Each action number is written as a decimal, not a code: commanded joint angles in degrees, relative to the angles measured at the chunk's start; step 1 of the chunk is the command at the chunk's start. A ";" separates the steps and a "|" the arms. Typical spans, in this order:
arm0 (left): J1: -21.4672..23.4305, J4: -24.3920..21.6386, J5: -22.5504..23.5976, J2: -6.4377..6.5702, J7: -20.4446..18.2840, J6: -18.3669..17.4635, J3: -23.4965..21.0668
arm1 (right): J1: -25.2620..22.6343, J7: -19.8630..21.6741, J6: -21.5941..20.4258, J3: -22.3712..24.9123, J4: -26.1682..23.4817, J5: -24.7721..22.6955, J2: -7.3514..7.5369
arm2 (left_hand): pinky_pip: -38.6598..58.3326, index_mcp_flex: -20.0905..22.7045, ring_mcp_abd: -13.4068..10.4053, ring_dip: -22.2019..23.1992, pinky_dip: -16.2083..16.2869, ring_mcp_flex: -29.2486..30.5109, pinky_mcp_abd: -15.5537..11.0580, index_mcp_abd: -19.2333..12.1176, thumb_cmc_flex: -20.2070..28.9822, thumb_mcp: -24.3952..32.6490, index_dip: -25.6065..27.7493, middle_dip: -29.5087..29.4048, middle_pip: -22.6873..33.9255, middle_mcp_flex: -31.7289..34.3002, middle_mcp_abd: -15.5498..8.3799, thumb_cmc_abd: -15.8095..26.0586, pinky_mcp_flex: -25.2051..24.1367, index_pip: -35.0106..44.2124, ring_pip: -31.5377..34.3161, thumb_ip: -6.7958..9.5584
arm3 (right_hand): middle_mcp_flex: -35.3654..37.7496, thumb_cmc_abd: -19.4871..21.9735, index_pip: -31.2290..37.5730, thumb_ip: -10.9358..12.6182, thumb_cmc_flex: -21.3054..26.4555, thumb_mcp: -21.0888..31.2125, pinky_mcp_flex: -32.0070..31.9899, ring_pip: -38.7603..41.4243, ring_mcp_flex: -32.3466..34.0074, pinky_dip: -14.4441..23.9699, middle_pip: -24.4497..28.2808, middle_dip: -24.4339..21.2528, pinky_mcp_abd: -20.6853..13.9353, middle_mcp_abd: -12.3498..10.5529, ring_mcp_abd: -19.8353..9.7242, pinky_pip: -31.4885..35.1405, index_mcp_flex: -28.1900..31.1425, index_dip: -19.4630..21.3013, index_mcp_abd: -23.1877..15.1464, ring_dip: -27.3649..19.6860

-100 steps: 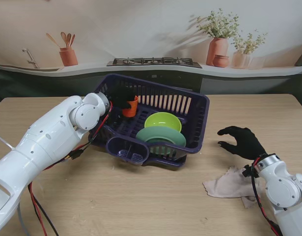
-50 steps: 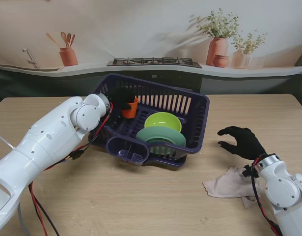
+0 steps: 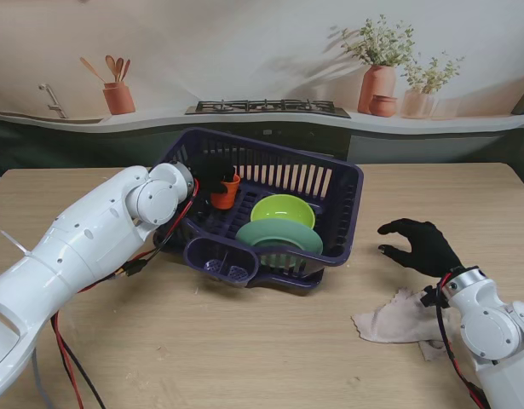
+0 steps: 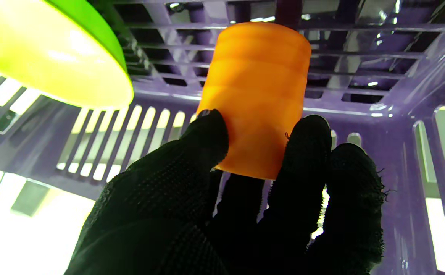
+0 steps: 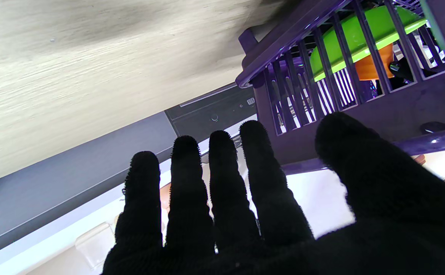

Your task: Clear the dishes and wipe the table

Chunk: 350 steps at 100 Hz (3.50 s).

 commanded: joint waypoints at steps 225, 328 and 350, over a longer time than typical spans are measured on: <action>5.88 -10.58 -0.50 1.70 -2.03 -2.50 -11.80 | 0.35 0.29 -1.18 0.14 0.62 -0.46 -0.09 | -13.76 -7.14 0.27 -6.34 -12.64 -24.68 -3.31 -4.83 -9.48 -1.47 -1.51 -7.28 -4.40 -18.60 -0.81 6.96 -25.69 -10.86 -13.89 2.71 | -0.87 0.36 -0.01 1.17 -1.38 -0.23 -0.85 -1.18 -1.29 1.00 -0.18 0.66 -1.89 -1.06 -1.55 -1.06 0.05 -0.26 -0.28 -0.23; 25.04 -31.23 3.80 5.28 -4.74 -15.06 -35.83 | 0.25 0.61 -1.38 0.36 0.37 -0.60 -0.01 | -7.71 -6.56 0.90 -5.37 -10.03 -22.91 -3.00 -4.80 -7.92 -6.38 -1.14 -6.99 -3.66 -17.15 -0.97 8.91 -22.65 -10.96 -11.63 3.50 | -0.82 0.37 -0.06 1.15 -1.37 -0.22 -0.82 -1.14 -1.36 1.03 -0.14 0.68 -1.93 -1.05 -1.47 -1.01 0.06 -0.27 -0.17 -0.21; 31.35 -35.20 6.82 5.64 -3.38 -18.29 -41.98 | 0.21 0.96 -1.28 0.31 0.34 -0.83 0.08 | -7.74 -6.49 0.84 -5.42 -9.86 -22.92 -2.85 -4.73 -7.68 -6.98 -1.07 -7.05 -3.81 -17.22 -0.89 9.31 -22.56 -11.25 -11.68 3.56 | -0.85 0.37 -0.05 1.16 -1.30 -0.20 -0.88 -1.15 -1.39 1.01 -0.16 0.67 -1.98 -0.95 -1.47 -1.02 0.09 -0.26 -0.26 -0.22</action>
